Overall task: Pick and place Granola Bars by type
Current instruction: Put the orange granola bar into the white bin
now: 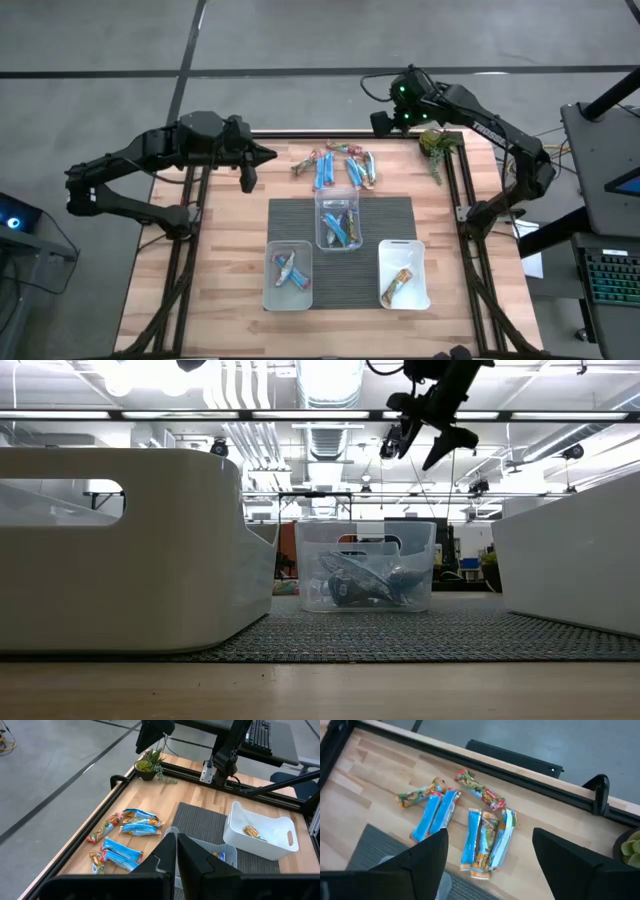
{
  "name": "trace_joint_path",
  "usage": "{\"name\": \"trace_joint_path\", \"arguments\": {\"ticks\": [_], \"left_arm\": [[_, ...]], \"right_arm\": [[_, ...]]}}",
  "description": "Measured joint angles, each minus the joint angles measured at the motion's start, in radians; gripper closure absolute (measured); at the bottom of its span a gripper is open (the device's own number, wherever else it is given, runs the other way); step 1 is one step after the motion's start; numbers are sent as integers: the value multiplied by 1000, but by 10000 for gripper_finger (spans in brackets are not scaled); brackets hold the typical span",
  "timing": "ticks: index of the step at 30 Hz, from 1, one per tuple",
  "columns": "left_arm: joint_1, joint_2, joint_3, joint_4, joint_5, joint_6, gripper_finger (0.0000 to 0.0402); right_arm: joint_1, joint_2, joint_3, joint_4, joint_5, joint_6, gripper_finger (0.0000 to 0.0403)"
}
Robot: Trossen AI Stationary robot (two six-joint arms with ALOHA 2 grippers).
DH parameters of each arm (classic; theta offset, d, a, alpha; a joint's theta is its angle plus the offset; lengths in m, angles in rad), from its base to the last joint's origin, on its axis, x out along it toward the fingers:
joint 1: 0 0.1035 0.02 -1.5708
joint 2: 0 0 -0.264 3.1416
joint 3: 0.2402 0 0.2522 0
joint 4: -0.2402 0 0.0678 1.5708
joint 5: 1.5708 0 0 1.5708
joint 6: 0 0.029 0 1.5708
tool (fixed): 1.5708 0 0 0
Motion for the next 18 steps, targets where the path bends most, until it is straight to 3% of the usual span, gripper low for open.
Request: {"name": "trace_joint_path", "arguments": {"ticks": [6, 18], "left_arm": [[0, 3, 0, 1, -2, 0, 401], [0, 3, 0, 1, -2, -26, 401]], "right_arm": [[-38, 61, 114, -26, -2, 9, 134], [-59, 272, 482, -321, -4, 9, 149]]}}
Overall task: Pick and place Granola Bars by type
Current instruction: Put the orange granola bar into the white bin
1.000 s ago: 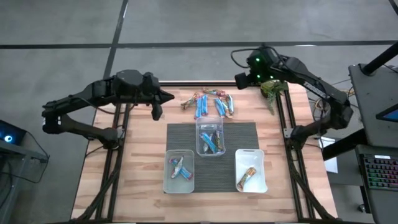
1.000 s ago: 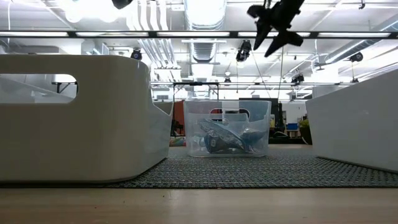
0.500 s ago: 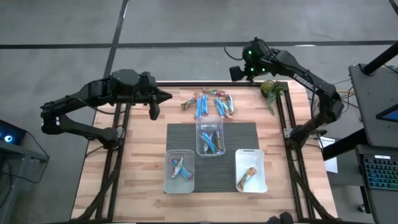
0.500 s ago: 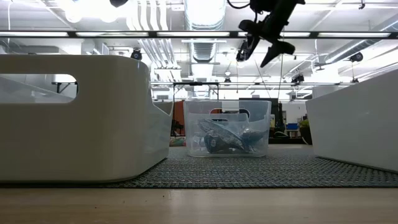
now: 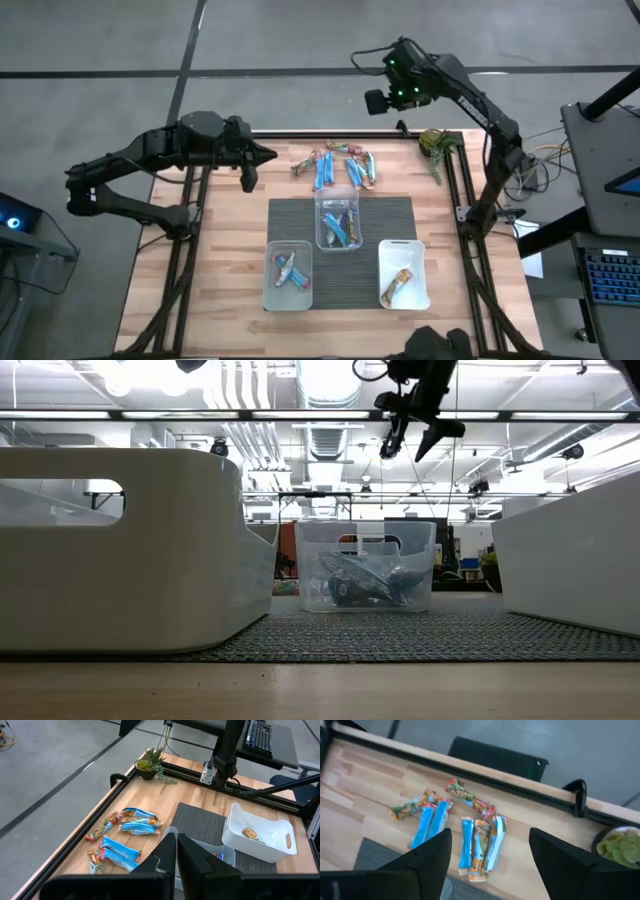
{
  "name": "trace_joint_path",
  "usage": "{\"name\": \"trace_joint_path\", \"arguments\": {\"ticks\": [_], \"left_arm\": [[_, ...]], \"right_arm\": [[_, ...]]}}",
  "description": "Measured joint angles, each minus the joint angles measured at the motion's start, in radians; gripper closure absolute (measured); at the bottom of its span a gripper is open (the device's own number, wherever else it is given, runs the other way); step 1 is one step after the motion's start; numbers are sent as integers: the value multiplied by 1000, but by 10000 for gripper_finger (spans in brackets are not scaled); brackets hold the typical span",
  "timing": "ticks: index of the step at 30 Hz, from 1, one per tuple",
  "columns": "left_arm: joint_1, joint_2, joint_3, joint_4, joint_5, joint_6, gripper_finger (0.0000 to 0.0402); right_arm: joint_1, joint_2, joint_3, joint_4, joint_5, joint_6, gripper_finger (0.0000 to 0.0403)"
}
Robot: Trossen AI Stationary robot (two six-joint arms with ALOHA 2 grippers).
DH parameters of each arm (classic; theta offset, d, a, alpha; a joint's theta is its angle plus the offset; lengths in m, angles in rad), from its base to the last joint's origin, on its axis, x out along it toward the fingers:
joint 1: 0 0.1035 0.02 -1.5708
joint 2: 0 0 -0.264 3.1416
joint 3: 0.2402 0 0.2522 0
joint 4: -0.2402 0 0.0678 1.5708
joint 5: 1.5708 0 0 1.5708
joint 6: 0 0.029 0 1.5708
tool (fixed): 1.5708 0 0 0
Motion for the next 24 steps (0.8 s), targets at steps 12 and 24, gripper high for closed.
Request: {"name": "trace_joint_path", "arguments": {"ticks": [12, 24], "left_arm": [[0, 0, 0, 0, 0, -7, 401], [0, 0, -15, 1, 0, -21, 401]], "right_arm": [[1, 111, 60, -93, -17, 5, 151], [13, 221, 57, -99, -23, 53, 157]]}}
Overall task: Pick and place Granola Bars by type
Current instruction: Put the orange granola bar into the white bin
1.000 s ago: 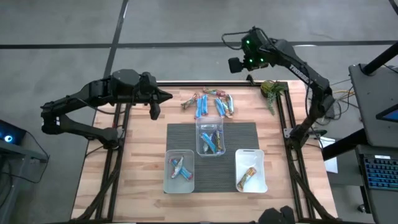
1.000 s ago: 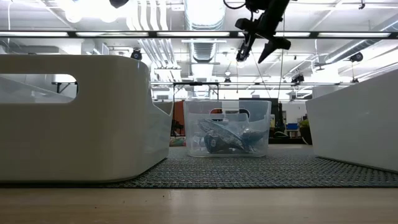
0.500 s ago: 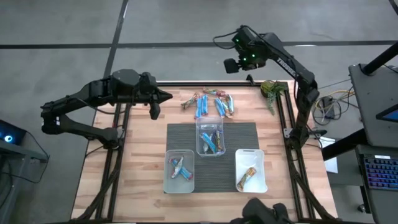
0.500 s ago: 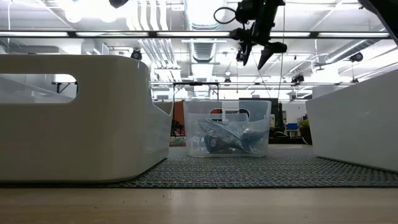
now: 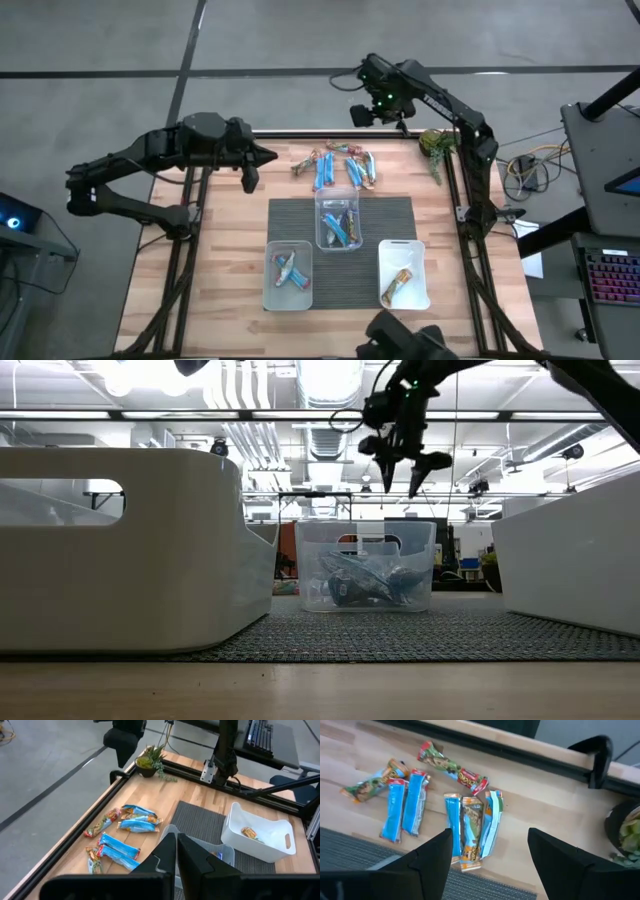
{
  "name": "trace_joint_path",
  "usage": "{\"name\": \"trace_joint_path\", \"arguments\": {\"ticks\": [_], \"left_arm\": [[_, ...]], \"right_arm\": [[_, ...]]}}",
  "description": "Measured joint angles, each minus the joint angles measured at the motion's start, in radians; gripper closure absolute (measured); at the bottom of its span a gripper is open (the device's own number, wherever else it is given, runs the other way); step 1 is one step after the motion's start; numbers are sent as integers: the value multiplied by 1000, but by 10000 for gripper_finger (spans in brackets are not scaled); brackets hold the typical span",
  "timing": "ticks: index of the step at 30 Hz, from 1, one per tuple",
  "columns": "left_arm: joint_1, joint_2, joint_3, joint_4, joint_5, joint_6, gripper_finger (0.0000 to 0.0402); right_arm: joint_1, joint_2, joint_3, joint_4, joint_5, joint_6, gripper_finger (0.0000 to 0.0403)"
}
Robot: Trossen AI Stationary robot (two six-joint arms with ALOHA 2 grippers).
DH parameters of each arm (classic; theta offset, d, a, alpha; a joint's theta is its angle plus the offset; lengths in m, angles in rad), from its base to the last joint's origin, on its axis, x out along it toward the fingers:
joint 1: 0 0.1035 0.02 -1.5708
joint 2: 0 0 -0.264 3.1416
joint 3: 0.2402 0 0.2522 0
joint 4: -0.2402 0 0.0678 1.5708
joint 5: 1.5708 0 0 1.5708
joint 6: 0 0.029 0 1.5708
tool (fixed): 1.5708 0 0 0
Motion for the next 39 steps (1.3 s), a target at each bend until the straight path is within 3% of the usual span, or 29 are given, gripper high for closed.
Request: {"name": "trace_joint_path", "arguments": {"ticks": [15, 24, 39], "left_arm": [[0, 0, -67, 9, 0, -59, 401], [0, -2, -67, 9, 0, -57, 401], [0, -2, -67, 8, 0, -59, 401]], "right_arm": [[16, 110, -29, 0, 35, 54, 166], [29, 109, -162, 6, 63, 53, 165], [73, 103, -368, 194, 60, 108, 167]]}}
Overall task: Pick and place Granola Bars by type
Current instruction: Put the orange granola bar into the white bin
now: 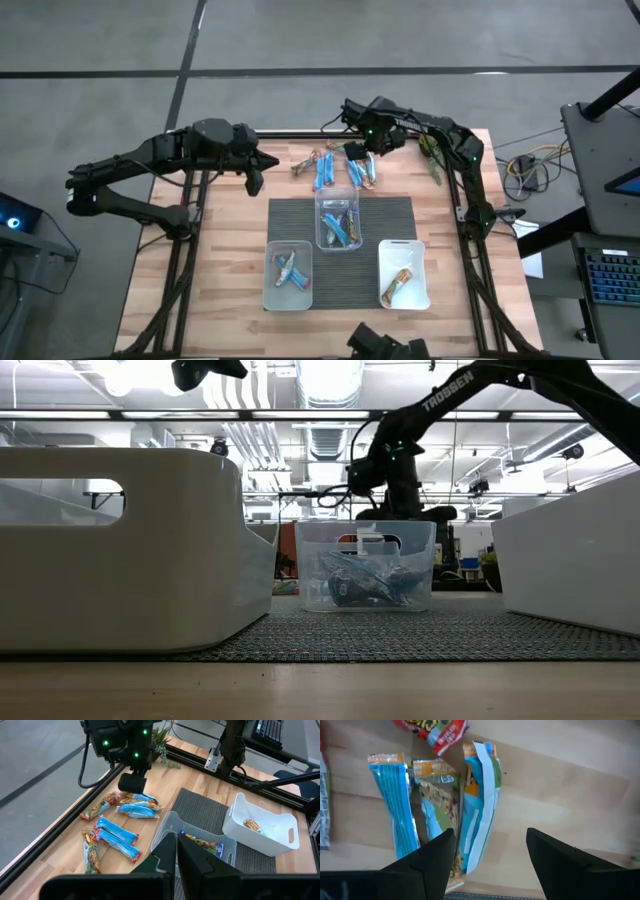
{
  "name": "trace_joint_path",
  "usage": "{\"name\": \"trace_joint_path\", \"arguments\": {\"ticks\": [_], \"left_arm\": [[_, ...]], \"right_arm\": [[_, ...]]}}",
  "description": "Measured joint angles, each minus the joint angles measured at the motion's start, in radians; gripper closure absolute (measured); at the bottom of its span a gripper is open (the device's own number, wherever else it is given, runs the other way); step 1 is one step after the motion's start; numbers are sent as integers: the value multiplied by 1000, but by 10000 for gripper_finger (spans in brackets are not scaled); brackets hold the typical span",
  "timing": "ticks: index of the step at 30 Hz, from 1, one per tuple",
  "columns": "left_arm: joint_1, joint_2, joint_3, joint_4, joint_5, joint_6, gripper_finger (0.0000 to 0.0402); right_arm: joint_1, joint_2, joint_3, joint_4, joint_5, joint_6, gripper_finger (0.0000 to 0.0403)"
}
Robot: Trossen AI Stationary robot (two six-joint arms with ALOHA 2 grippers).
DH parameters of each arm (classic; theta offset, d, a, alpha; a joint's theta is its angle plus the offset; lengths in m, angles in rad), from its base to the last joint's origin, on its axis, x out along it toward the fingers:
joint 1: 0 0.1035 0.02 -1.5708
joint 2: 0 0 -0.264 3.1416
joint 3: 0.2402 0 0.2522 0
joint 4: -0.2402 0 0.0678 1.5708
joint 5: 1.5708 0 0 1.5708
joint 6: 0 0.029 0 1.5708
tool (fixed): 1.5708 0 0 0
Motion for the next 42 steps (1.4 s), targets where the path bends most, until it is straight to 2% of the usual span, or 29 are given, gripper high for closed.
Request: {"name": "trace_joint_path", "arguments": {"ticks": [14, 24, 42], "left_arm": [[0, 0, 0, 0, 0, -5, 401], [0, 0, 0, 0, 0, -17, 401], [0, 0, 0, 0, 0, -17, 401]], "right_arm": [[-2, -5, -11, 36, -25, -9, 170], [-2, -74, -20, 98, -28, -8, 170], [-2, -105, -196, 198, -38, 51, 170]]}}
